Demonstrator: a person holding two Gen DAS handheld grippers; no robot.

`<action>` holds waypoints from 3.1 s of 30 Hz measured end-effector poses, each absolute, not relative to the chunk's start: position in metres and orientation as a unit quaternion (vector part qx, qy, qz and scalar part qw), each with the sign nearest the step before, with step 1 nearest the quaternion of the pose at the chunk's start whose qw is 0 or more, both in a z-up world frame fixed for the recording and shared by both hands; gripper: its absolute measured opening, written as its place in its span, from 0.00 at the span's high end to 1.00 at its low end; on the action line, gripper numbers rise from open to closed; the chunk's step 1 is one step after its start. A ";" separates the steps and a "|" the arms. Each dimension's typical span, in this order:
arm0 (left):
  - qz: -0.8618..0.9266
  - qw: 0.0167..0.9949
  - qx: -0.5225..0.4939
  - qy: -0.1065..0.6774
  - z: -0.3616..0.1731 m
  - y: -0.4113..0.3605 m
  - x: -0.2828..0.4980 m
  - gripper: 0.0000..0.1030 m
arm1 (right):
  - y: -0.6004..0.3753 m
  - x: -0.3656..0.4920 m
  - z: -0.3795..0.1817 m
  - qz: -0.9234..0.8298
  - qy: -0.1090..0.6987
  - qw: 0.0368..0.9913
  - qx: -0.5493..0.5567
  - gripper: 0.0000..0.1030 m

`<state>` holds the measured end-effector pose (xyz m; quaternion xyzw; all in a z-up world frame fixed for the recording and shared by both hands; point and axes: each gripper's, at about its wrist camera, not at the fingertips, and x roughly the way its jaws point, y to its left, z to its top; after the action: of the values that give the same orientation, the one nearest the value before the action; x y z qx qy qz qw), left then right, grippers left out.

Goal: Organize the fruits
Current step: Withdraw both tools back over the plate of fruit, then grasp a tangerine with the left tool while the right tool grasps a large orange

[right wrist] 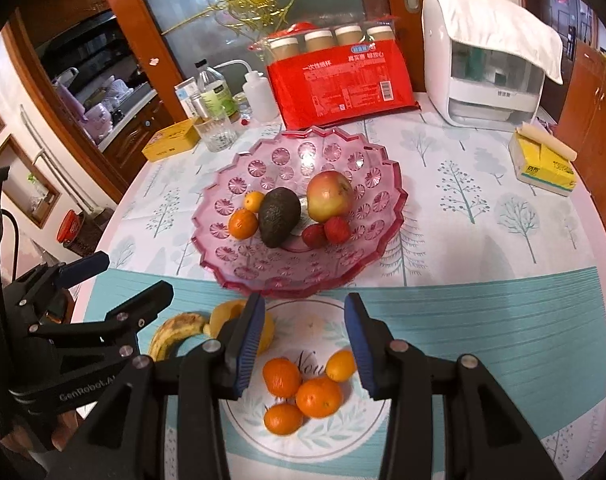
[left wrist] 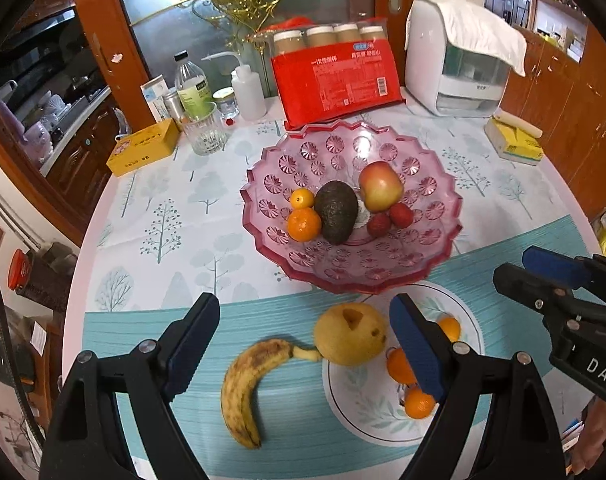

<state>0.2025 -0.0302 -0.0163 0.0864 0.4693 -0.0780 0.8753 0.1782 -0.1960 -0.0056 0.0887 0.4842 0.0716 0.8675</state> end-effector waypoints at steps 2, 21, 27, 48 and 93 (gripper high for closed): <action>-0.077 0.878 0.086 0.464 -0.013 -0.032 0.193 0.17 | -0.197 0.170 -0.003 0.075 0.482 0.869 0.086 0.59; -0.095 0.875 0.060 0.471 -0.050 -0.051 0.125 0.16 | -0.217 0.111 -0.035 0.076 0.494 0.864 0.053 0.59; -0.110 0.859 0.067 0.495 -0.090 -0.066 0.118 0.16 | -0.225 0.103 -0.061 0.067 0.514 0.853 0.062 0.59; -0.157 0.829 0.066 0.533 -0.161 -0.102 0.123 0.35 | -0.228 0.104 -0.100 0.068 0.545 0.831 0.091 0.59; -0.142 0.821 -0.009 0.554 -0.154 -0.021 0.130 0.65 | -0.181 0.151 -0.150 0.100 0.591 0.796 0.086 0.55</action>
<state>0.1301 -0.0212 -0.1535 -0.0089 0.5536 -0.1421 0.8205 0.1514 -0.1805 -0.1497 0.0864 0.5908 0.0996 0.7959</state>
